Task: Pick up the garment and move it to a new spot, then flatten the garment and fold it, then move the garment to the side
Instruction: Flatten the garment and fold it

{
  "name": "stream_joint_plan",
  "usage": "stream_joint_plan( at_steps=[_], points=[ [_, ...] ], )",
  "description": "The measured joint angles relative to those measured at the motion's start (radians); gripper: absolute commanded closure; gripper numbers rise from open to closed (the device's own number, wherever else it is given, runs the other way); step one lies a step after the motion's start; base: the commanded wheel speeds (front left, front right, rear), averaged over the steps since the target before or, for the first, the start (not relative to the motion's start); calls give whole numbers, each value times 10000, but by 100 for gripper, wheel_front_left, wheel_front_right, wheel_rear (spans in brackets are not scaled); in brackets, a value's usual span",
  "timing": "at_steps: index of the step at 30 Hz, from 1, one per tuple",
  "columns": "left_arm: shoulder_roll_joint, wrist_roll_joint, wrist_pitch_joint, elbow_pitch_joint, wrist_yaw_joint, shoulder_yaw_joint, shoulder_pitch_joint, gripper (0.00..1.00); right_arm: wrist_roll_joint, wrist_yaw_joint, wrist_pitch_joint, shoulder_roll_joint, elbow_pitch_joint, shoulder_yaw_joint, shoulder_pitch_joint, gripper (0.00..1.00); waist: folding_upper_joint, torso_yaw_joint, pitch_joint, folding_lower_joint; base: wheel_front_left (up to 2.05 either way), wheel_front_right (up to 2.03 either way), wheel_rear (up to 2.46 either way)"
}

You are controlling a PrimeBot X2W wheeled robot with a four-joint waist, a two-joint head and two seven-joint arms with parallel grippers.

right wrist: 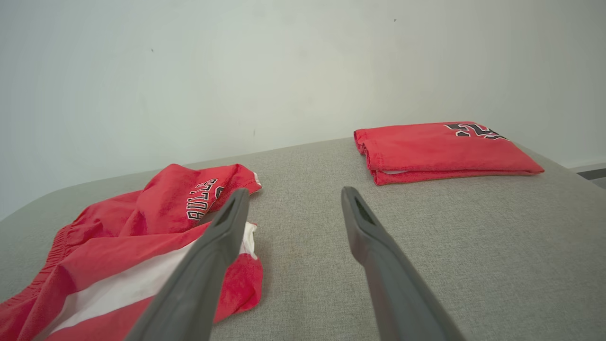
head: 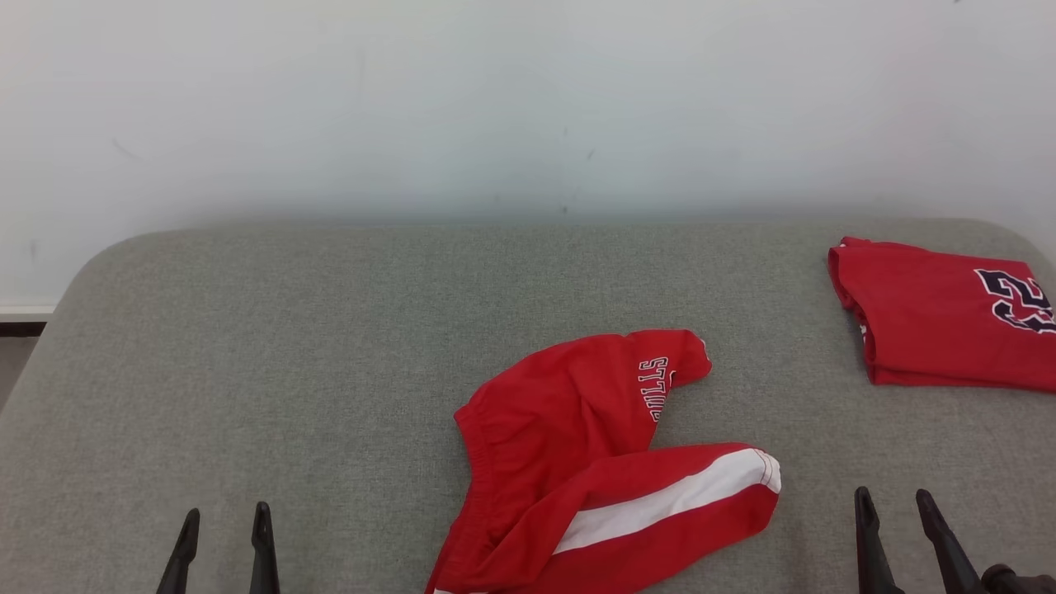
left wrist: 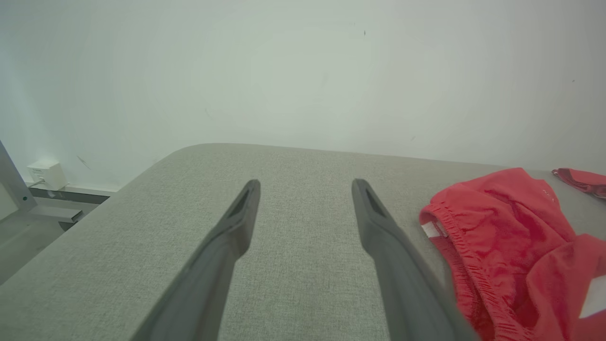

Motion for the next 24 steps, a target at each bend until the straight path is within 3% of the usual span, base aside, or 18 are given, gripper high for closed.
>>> stream_joint_plan(
  at_steps=[24],
  points=[
    [-320,422,0,828,-464,257,-116,0,-186,-2,4,-13,102,477,1,0,0,-62,-149,0,0,0,0]
  ],
)
